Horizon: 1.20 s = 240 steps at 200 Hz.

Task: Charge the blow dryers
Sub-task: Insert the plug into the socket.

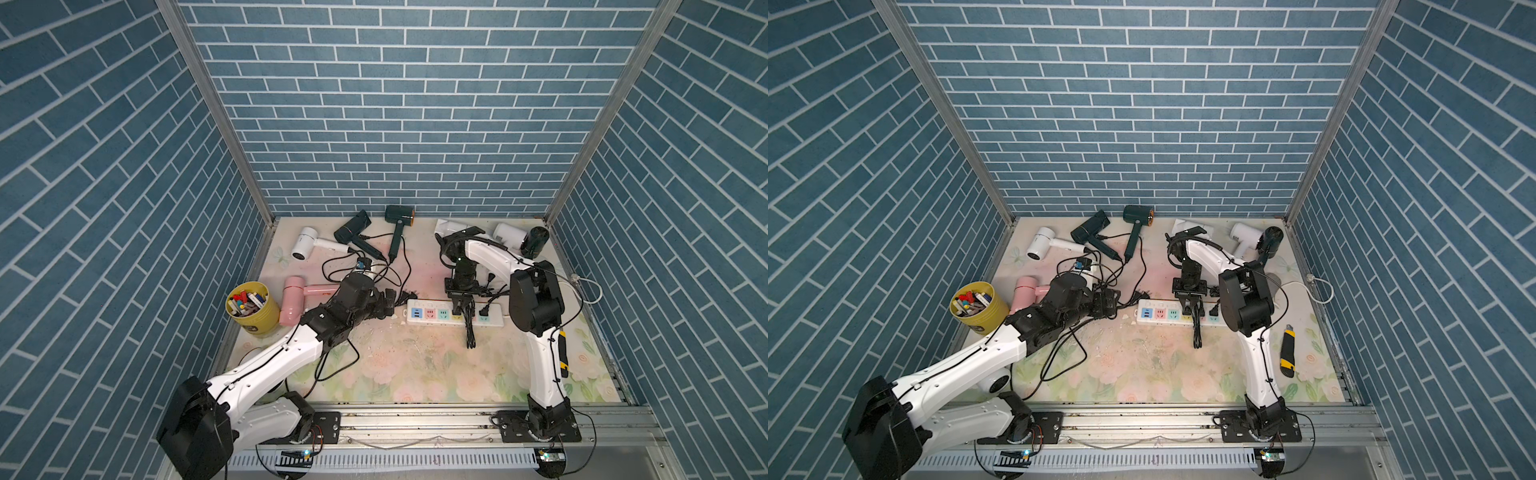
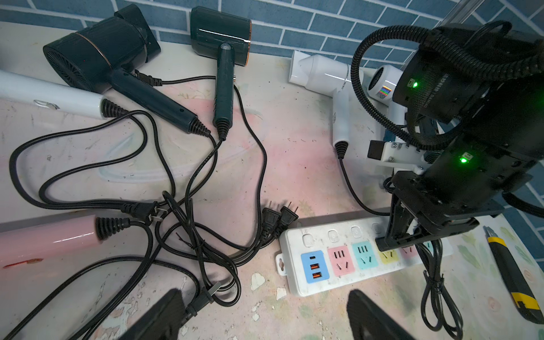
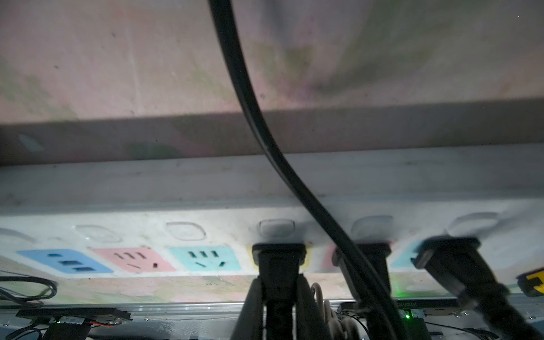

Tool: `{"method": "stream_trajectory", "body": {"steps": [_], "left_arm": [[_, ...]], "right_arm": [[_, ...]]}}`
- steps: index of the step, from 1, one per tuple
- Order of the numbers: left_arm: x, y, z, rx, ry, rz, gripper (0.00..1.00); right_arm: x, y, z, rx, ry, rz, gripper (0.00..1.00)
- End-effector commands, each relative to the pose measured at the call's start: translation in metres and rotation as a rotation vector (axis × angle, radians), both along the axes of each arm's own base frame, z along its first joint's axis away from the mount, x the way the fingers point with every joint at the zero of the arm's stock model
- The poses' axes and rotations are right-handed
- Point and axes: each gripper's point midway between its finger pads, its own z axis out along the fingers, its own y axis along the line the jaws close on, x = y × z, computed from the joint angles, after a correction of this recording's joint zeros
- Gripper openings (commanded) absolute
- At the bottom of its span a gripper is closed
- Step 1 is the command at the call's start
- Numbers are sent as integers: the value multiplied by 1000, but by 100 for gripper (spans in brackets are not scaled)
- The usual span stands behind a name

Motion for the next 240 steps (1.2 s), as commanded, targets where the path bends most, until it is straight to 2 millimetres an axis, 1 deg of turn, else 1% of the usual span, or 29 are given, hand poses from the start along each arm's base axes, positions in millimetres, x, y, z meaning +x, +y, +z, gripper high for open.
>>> {"method": "stream_trajectory", "body": {"steps": [1,39,58,113,143,158,173,185,191,220,240], "left_arm": [[-1,4,0,7,-8,2,91],[-1,4,0,9,-9,4,91],[-1,4,-1,10,-7,3,91],[-1,3,-3,13,-2,1,91],[0,3,-3,12,-3,2,91],[0,3,-3,12,-3,2,91],[0,2,-3,12,-1,0,92],[0,2,-3,10,-2,-1,92],[0,2,-3,10,-4,-2,92],[0,2,-3,11,-5,-5,92],[0,1,-3,10,-6,-7,92]], "right_arm": [[-7,-3,-36,-63,55,-1,0],[-22,-16,-67,-126,136,32,0],[-23,-19,-75,-143,161,51,0],[-10,-20,-72,-151,183,93,0],[-2,-17,-67,-137,171,112,0],[4,-15,-59,-130,153,128,0],[12,-10,-45,-104,116,143,0],[20,-5,-29,-75,65,147,14],[23,-2,-21,-59,42,148,19],[39,10,24,17,-70,152,35],[44,14,50,60,-141,153,45]]}}
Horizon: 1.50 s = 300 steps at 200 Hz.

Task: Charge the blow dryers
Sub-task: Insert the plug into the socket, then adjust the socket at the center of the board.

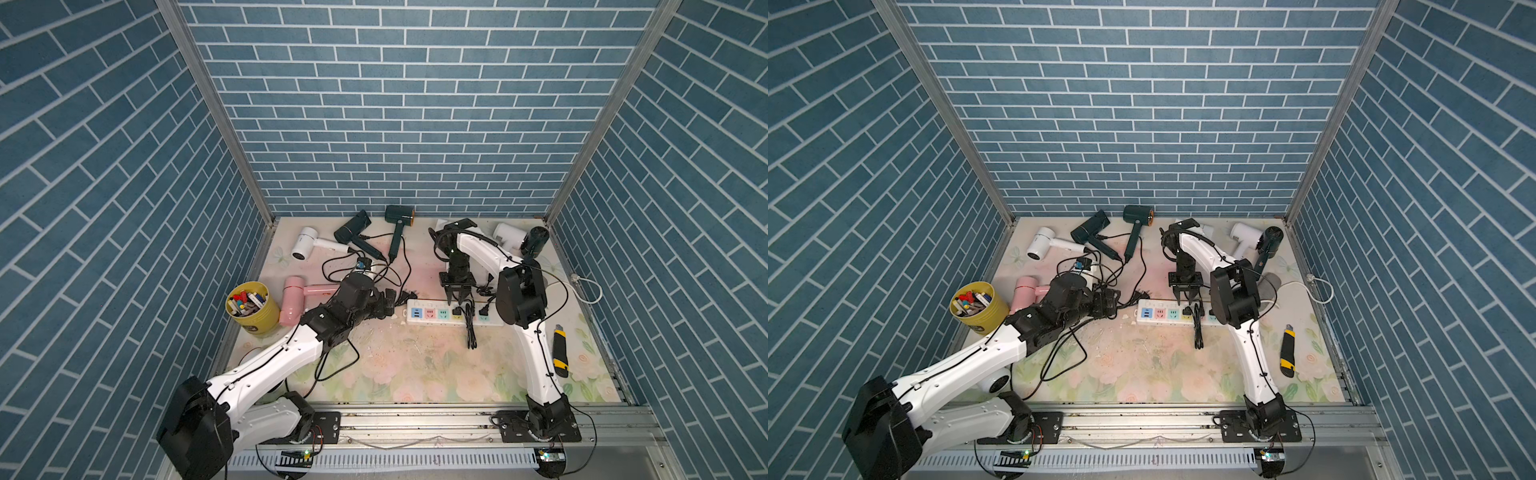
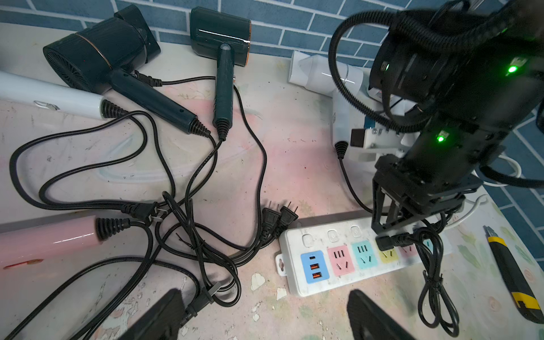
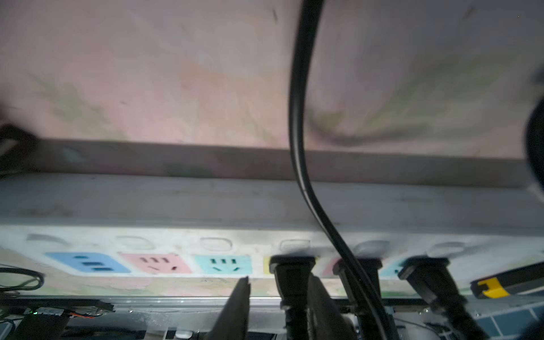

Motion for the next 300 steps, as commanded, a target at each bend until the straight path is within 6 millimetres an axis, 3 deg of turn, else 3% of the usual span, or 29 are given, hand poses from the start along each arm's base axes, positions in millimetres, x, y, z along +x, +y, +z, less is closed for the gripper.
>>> {"method": "stream_trajectory", "body": {"steps": [1,25,32,57,107,130,160,182,245,269,300], "left_arm": [[0,2,-3,8,-5,-5,92],[-1,3,0,6,-14,-2,92],[-2,4,2,6,-18,-3,92],[-5,5,10,-6,-44,-5,92],[-8,10,23,-32,-117,5,92],[-12,14,20,-37,-125,6,92],[-13,18,21,-46,-152,18,92],[-13,21,20,-40,-161,30,92],[-10,22,15,-17,-155,38,92],[-9,20,14,-14,-151,33,92],[-8,18,11,-10,-141,29,92]], "right_arm": [[12,4,37,56,-121,26,46],[11,6,54,101,-178,31,54],[9,6,71,131,-228,30,57],[0,1,85,174,-321,34,64],[-36,-24,92,213,-505,34,79],[-55,-38,86,234,-582,-8,99],[-69,-63,76,229,-722,-116,99],[-77,-69,61,296,-807,-183,99],[-90,-91,2,366,-731,-364,98],[-92,-98,-9,379,-716,-397,91],[-93,-92,-30,421,-673,-412,67]]}}
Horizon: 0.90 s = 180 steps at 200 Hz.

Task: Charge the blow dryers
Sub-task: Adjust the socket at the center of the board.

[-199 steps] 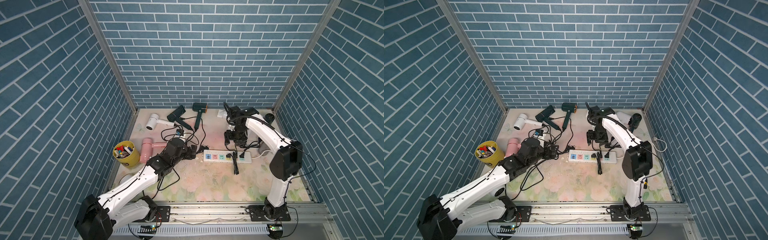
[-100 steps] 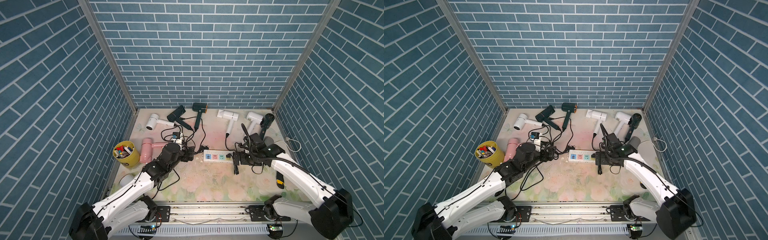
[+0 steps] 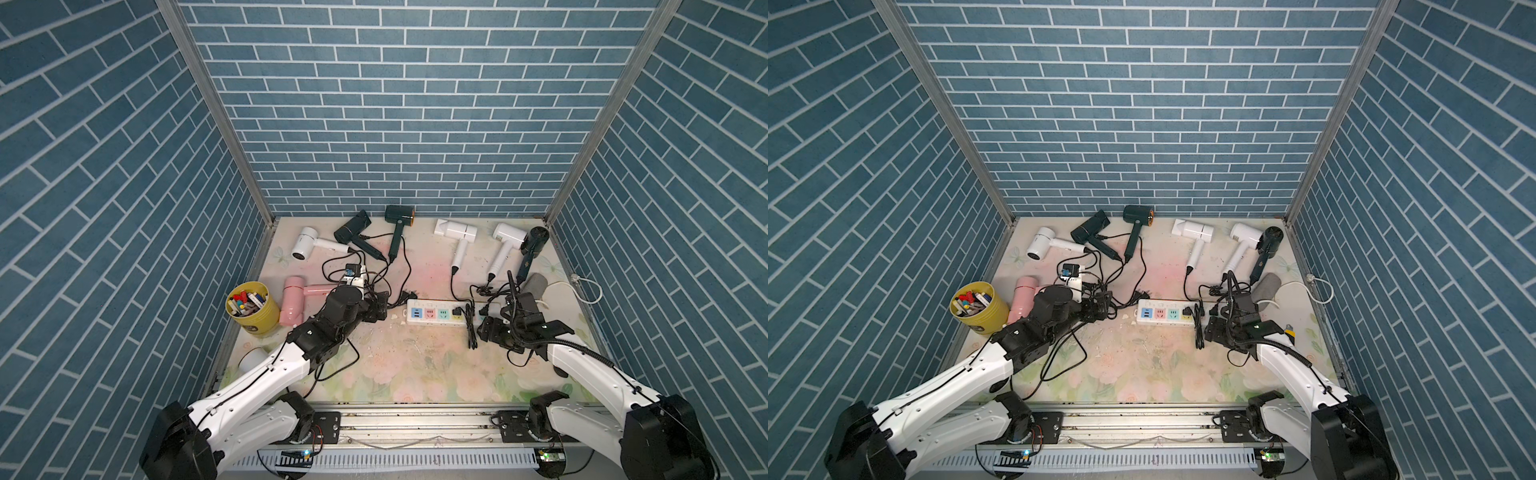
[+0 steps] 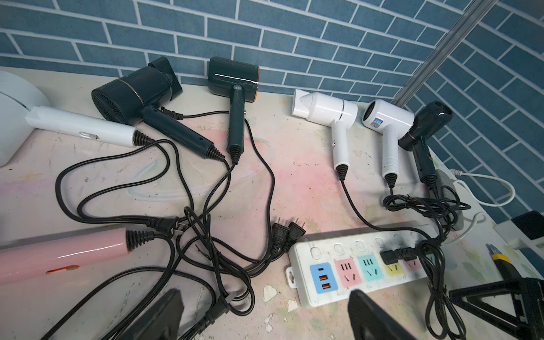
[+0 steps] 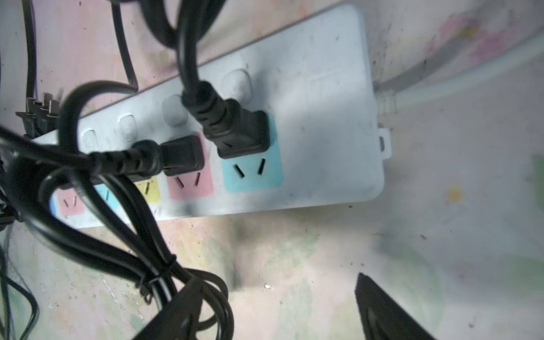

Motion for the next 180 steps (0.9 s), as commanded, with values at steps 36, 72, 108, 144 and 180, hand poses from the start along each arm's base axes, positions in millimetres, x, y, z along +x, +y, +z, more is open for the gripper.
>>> {"method": "stream_trajectory", "body": {"steps": [36,72,108,144,180], "left_arm": [[4,-5,-5,13,3,-12,92],[6,-11,-11,17,27,-27,92],[6,-13,-14,17,39,-35,92],[8,-16,-18,23,50,-39,92],[9,-20,-23,26,71,-50,92]], "right_arm": [[15,14,-16,95,8,-23,42],[35,7,-29,73,12,-64,33],[60,-1,-40,63,34,-82,26],[77,-1,-52,91,81,-77,24],[90,-4,-50,94,78,-92,25]]}}
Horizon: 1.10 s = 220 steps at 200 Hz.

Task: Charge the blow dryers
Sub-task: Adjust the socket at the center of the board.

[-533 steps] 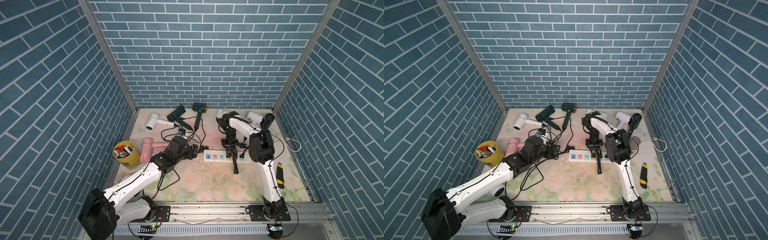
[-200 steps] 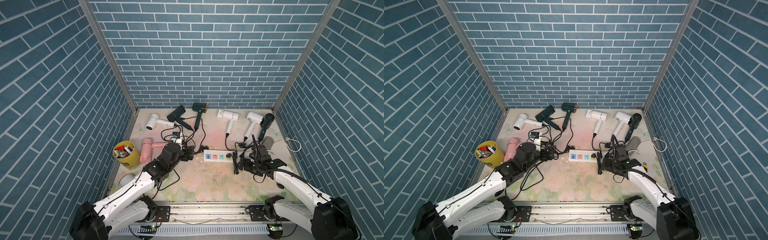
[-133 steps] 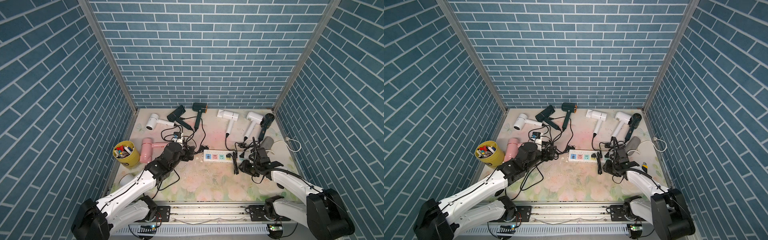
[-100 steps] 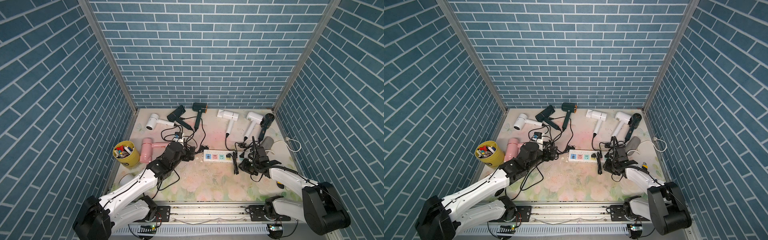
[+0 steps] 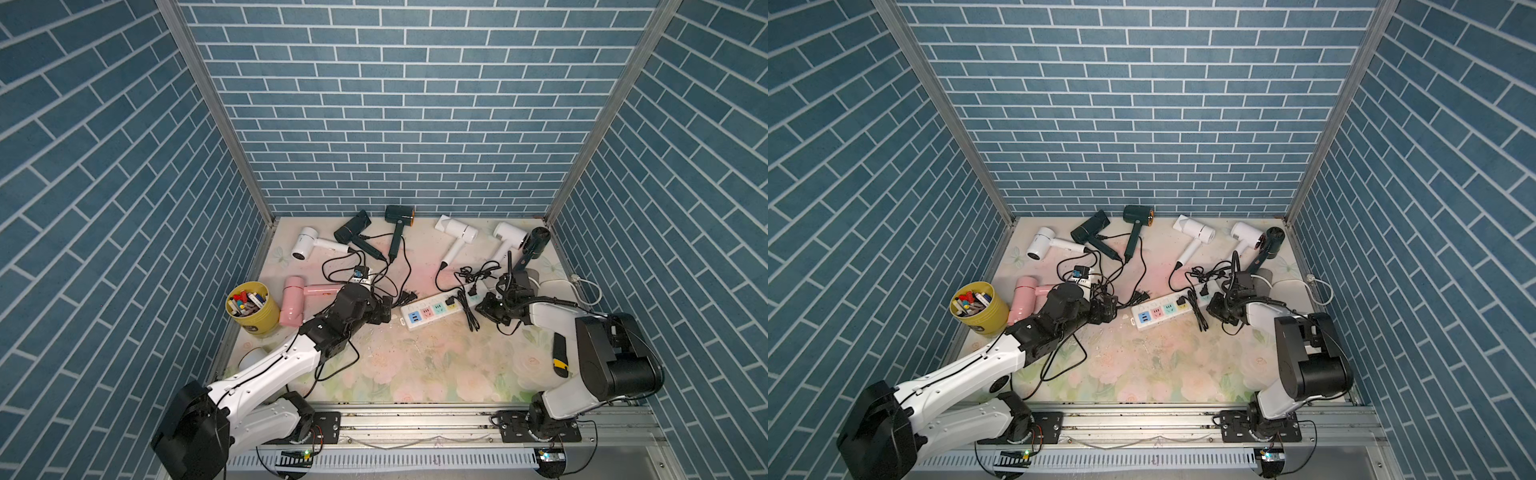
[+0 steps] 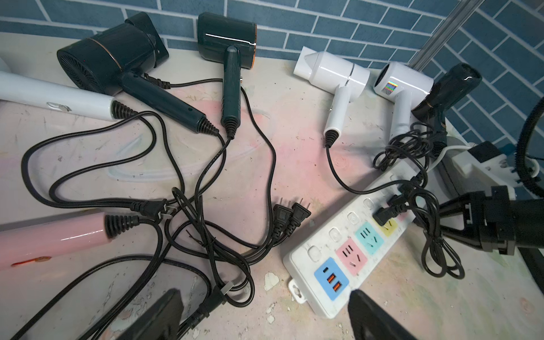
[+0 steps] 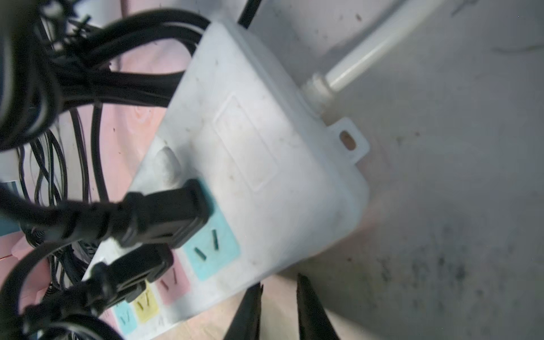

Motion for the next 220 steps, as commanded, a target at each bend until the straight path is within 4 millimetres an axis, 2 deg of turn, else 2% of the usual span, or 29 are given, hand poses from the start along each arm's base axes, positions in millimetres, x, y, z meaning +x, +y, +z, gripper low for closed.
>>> {"method": "stream_trajectory", "body": {"steps": [1,28,42,46,54,68,80,95,124,131,171,220], "left_arm": [[4,-8,10,-19,-14,-17,92],[5,-10,7,-25,16,-13,92],[2,-12,-3,-24,63,-13,92],[4,-15,5,-40,59,-15,92],[4,-19,2,-53,83,-19,92],[3,-27,-9,-82,141,-25,93],[1,-37,-18,-117,195,-45,93],[0,-49,-35,-160,256,-57,93],[2,-63,-69,-157,361,-70,92],[2,-67,-74,-162,378,-75,92],[4,-89,-101,-107,481,-151,91],[6,-112,-115,-105,528,-251,90]], "right_arm": [[-13,-14,-24,-64,79,-21,26],[-17,-31,-6,-147,27,-49,31],[-17,-36,13,-176,-26,-54,38],[-16,-37,18,-183,-43,-55,40],[-16,-41,29,-198,-73,-61,48],[-16,-49,46,-230,-122,-81,67],[-17,-60,55,-281,-142,-114,78],[-18,-70,62,-316,-157,-163,83],[-21,-76,77,-312,-197,-214,90],[-21,-76,80,-309,-213,-219,98],[-22,-77,93,-313,-295,-202,99],[-24,-73,96,-299,-353,-180,99]]}}
